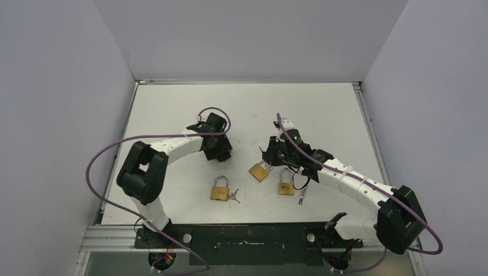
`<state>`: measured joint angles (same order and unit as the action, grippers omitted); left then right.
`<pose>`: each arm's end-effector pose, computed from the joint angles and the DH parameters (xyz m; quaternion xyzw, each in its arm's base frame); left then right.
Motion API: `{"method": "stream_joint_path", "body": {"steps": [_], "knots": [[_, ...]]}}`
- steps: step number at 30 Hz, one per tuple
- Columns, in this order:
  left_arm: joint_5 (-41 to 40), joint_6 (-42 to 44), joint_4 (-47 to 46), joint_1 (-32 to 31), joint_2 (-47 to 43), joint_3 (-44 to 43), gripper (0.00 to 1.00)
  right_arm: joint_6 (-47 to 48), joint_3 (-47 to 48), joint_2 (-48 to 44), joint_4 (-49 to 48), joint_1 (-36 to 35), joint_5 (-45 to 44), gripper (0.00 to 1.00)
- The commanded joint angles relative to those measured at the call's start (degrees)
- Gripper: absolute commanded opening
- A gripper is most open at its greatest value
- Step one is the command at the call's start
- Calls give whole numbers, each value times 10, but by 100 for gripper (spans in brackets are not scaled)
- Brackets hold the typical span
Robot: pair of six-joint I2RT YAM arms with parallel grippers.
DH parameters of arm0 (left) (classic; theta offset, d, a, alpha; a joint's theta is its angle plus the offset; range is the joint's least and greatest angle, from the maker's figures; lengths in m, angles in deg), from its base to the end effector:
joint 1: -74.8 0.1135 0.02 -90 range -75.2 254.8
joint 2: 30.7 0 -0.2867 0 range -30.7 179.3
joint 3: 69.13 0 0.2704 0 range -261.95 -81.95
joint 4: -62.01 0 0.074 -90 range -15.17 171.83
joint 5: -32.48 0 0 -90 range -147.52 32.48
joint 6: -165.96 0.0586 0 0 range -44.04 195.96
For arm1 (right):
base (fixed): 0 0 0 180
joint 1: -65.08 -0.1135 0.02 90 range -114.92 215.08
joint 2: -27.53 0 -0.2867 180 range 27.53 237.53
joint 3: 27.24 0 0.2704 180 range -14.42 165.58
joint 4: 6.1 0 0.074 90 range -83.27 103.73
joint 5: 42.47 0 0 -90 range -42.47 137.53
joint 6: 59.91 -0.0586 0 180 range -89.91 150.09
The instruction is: Unlock with the key
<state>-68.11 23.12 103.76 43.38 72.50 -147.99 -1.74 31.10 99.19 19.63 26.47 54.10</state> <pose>0.3343 -0.1916 0.1609 -0.1998 0.9536 -0.0714 0.2135 0.2268 0.1897 0.2400 -0.0779 0.8983 0.2899 0.3210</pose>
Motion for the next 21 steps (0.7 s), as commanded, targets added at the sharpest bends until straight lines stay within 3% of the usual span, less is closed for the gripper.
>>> {"method": "stream_joint_path", "body": {"steps": [1,4,6,15,21], "knots": [[220,-30,-209,51,-148,48,0,39,43,-31,-5,5,-19,0],[304,-115,-394,80,-216,122,0,71,51,-41,-21,6,9,0],[313,-160,-422,88,-240,134,0,88,54,-45,-36,6,36,0],[258,-185,-115,89,-227,10,0,38,101,-12,-79,-25,153,0],[217,-185,-40,88,-223,-15,0,0,127,39,-109,-55,169,0]]}}
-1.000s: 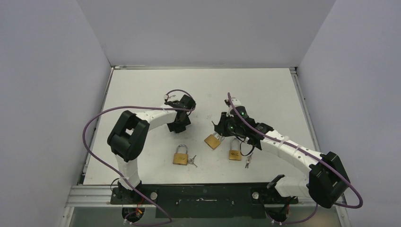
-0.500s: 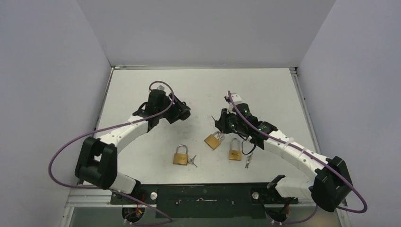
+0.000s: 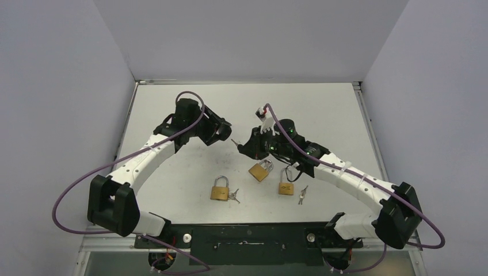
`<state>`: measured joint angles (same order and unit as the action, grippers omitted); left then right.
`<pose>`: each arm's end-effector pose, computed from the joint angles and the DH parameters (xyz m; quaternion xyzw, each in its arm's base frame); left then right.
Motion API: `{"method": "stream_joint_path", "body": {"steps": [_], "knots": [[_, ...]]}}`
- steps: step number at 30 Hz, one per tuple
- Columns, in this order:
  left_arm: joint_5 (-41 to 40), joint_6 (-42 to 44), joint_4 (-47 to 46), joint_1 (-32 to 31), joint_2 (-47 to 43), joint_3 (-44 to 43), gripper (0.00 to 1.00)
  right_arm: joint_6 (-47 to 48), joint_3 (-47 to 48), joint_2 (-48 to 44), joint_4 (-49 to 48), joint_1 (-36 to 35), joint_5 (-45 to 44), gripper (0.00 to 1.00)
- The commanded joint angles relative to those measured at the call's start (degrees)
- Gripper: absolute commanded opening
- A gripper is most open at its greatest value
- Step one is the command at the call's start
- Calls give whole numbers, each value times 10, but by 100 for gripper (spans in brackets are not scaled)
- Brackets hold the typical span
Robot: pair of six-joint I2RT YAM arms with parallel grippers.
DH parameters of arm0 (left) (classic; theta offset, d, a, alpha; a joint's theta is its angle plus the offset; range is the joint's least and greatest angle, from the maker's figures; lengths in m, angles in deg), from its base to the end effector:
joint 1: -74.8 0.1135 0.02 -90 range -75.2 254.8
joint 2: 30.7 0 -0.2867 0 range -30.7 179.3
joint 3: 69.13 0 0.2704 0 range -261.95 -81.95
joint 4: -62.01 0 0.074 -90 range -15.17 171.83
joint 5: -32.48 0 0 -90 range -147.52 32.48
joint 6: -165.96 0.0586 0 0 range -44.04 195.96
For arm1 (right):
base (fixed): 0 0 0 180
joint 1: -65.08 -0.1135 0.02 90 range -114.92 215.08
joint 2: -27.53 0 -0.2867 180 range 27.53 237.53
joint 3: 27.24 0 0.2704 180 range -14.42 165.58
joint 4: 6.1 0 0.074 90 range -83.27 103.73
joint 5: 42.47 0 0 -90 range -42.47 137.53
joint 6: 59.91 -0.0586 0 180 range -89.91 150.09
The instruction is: Unlock with the key
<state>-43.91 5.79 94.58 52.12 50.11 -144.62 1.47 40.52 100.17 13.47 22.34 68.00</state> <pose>0.3147 -0.1464 0.2910 -0.3116 0.8375 -0.3893 0.2235 0.2220 0.2331 0.3108 -0.1972 0.8093 0.4321 0.3456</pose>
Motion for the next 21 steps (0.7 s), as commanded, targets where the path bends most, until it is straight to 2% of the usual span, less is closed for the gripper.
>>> {"method": "stream_joint_path", "body": {"steps": [1,14,21], "knots": [[-33,-10,68,1,1,-52,0,-35,36,36,-49,-14,33,0],[-22,-26,64,2,-8,-32,0,-56,73,117,-63,-11,57,0],[-26,-29,62,2,-6,-32,0,-80,78,129,-78,1,33,0]]}}
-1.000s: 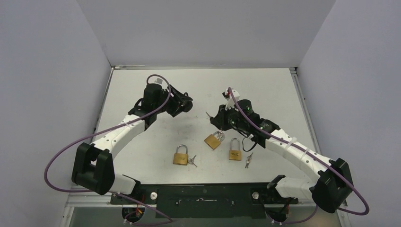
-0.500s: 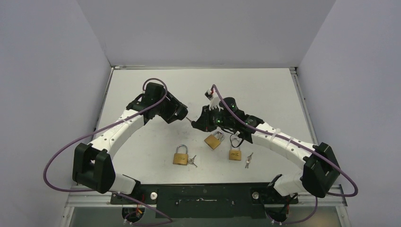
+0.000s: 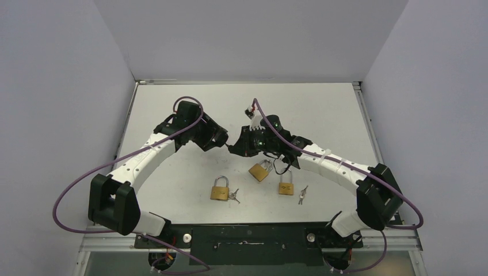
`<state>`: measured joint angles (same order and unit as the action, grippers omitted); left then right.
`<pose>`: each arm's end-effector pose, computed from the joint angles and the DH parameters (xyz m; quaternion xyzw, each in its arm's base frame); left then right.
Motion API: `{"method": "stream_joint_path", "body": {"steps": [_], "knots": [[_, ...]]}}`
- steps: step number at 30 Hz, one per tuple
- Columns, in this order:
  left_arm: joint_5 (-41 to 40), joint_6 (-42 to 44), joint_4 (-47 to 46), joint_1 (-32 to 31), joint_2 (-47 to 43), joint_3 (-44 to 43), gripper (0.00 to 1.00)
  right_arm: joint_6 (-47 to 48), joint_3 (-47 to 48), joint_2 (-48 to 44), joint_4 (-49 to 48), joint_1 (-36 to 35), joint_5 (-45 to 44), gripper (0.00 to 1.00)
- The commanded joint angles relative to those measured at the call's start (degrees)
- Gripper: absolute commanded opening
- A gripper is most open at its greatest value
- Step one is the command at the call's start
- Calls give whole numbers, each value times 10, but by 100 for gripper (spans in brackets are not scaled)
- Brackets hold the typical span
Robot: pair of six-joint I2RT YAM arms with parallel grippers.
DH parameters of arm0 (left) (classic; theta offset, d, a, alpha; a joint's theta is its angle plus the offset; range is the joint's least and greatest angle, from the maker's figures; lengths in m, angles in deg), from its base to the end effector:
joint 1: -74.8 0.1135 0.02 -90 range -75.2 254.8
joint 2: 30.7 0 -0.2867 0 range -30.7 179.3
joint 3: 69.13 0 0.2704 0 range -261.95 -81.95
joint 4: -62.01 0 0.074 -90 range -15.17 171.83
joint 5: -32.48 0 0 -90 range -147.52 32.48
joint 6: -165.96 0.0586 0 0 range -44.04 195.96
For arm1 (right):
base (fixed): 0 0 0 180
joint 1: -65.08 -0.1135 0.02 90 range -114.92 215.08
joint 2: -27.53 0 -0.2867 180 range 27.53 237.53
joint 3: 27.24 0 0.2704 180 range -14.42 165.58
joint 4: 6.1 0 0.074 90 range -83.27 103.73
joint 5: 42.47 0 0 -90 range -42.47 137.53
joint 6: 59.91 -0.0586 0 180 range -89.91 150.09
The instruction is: Unlock with the key
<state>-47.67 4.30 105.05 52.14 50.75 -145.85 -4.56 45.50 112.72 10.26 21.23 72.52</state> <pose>0.3056 -0.1385 0.2772 -0.3573 0.8586 -0.3176 0.1853 0.2507 0.2751 0.2796 -0.1772 0.8289 0.4586 0.2670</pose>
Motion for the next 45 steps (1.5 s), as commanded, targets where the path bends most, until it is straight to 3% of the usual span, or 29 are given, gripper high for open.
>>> {"method": "stream_joint_path", "body": {"steps": [1,11,19,45], "knots": [[11,-15,-44,2,-14,-17,0,-23,28,3,-47,14,-17,0],[22,-73,-94,2,-24,18,0,-35,53,36,-37,14,-36,0],[19,-97,-107,2,-29,18,0,-59,106,79,28,11,-59,0],[-21,-172,-148,9,-73,73,0,-76,121,104,33,12,18,0]]}}
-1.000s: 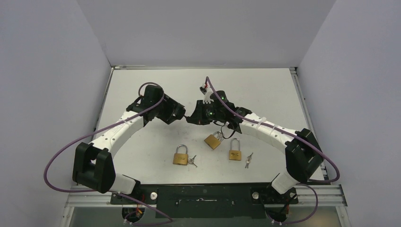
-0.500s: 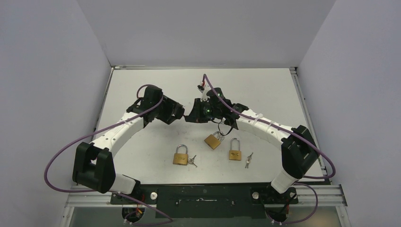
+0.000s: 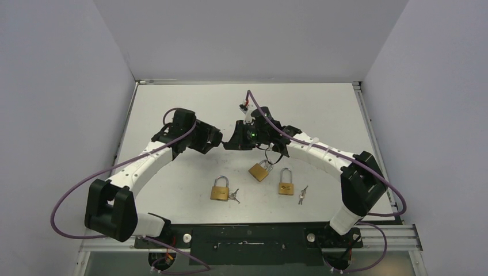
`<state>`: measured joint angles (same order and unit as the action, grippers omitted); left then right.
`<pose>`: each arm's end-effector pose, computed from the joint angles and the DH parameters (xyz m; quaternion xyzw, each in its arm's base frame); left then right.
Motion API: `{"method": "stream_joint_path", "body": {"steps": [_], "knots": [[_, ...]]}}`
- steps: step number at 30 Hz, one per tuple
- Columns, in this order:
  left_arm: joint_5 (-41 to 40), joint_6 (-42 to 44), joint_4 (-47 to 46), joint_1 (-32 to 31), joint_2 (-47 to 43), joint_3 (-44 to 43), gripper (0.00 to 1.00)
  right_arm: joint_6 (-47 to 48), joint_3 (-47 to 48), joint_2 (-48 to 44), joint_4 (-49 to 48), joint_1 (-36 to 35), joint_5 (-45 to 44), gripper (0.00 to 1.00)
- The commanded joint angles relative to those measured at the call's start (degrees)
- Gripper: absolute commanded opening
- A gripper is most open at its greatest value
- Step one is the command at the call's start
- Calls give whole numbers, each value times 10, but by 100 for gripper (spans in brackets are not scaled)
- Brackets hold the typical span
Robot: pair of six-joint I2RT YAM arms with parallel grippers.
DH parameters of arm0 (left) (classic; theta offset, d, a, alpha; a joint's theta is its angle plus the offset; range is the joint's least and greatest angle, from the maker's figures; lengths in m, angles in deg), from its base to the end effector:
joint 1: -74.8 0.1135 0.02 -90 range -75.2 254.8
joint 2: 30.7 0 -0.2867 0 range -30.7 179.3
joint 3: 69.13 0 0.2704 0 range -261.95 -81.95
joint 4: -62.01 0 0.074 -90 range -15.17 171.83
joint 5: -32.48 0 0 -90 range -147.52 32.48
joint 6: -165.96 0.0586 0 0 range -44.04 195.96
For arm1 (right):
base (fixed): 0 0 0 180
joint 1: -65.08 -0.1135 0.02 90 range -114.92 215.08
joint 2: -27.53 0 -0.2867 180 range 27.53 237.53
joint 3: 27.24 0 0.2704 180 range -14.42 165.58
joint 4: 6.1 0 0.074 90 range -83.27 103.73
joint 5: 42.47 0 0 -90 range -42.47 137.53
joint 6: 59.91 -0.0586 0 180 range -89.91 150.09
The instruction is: Unlock with the key
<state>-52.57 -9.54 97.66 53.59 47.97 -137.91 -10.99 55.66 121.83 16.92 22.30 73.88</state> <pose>0.2991 -0.1215 0.2537 -0.4782 0.7917 -0.3271 0.1935 0.2839 0.2982 0.2744 -0.1190 0.8597 0.4534 0.2030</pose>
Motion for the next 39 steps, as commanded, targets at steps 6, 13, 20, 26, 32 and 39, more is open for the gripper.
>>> {"method": "stream_joint_path", "body": {"steps": [6,13,20,26,32,39], "knots": [[31,-23,-100,-6,-47,5,0,-34,21,20,-51,7,38,0],[35,4,-140,-6,-47,11,0,-71,25,31,-62,15,76,0],[53,44,-171,-8,-41,18,0,-118,26,32,-71,32,106,0],[67,54,-199,-8,-41,26,0,-129,39,47,-53,38,115,0],[66,73,-188,-7,-40,18,0,-122,49,41,-35,42,112,0],[65,-16,-126,-5,-39,8,0,-7,37,12,-11,30,43,0]]}}
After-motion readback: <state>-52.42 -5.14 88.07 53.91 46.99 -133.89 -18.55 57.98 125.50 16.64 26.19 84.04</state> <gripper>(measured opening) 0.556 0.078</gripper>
